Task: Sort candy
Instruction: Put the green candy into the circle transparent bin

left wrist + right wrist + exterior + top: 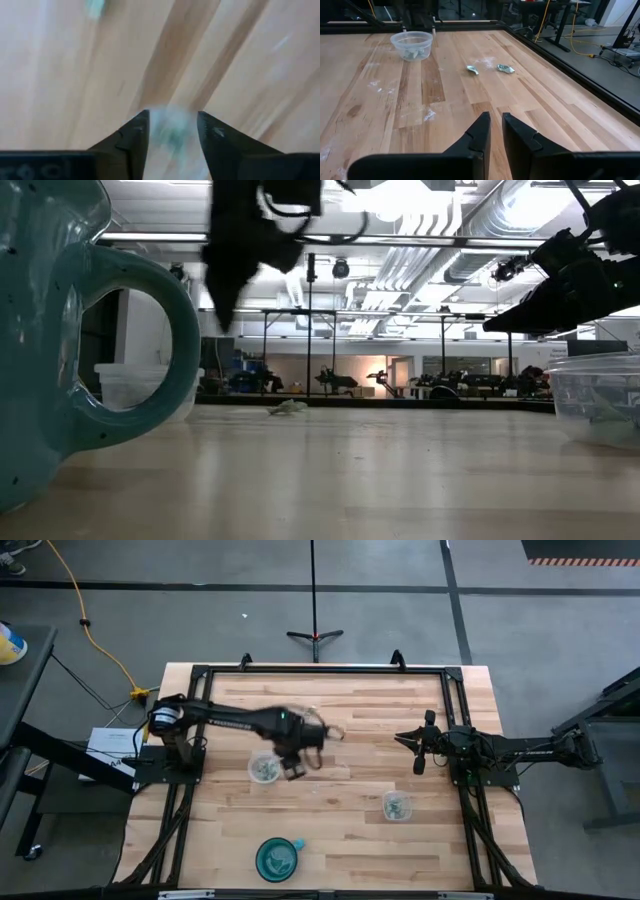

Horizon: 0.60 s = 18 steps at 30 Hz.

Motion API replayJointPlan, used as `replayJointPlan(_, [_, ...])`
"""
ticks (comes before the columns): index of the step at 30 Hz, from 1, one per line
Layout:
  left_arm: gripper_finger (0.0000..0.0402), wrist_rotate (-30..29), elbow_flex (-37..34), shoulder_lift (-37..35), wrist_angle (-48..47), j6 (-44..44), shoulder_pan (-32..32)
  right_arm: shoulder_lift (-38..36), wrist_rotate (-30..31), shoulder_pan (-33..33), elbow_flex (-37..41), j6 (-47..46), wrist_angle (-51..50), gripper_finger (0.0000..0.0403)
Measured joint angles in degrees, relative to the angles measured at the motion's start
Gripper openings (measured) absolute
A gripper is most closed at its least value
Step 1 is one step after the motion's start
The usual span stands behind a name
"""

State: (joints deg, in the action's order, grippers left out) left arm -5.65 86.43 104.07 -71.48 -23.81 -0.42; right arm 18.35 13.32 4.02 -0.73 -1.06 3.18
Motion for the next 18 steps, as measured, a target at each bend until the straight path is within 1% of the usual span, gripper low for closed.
replayJointPlan(2, [0.0212, 3.8, -0.4, 0.0, 8.9, 5.5, 2.6, 0.0, 0.0, 0.0, 0.0, -0.2, 0.0, 0.0038])
replayJointPlan(4, [0.0224, 3.9, -1.2, 0.9, 18.4, 11.6, 4.8, 0.0, 0.0, 0.0, 0.0, -0.3, -0.1, 0.0036])
replayJointPlan(5, [0.0229, 3.3, -1.5, 1.3, 21.0, 13.2, 6.0, 0.0, 0.0, 0.0, 0.0, -0.3, -0.2, 0.0035])
replayJointPlan(9, [0.0244, 0.6, -1.6, 2.8, 23.3, 16.6, 10.1, 0.0, -0.1, 0.0, 0.0, -0.4, -0.3, 0.0036])
replayJointPlan(11, [0.0247, 0.4, -2.0, 4.3, 20.8, 19.3, 11.9, 0.0, -0.2, 0.0, 0.0, -0.4, -0.3, 0.0039])
replayJointPlan(13, [0.0248, 0.8, -1.9, 6.3, 22.8, 22.2, 12.9, -0.1, -0.2, 0.0, 0.0, -0.4, -0.4, 0.0041])
replayJointPlan(18, [0.025, 1.0, -1.9, 11.3, 22.6, 26.8, 14.9, 0.7, -0.2, 0.0, 0.0, -0.4, -0.4, 0.004])
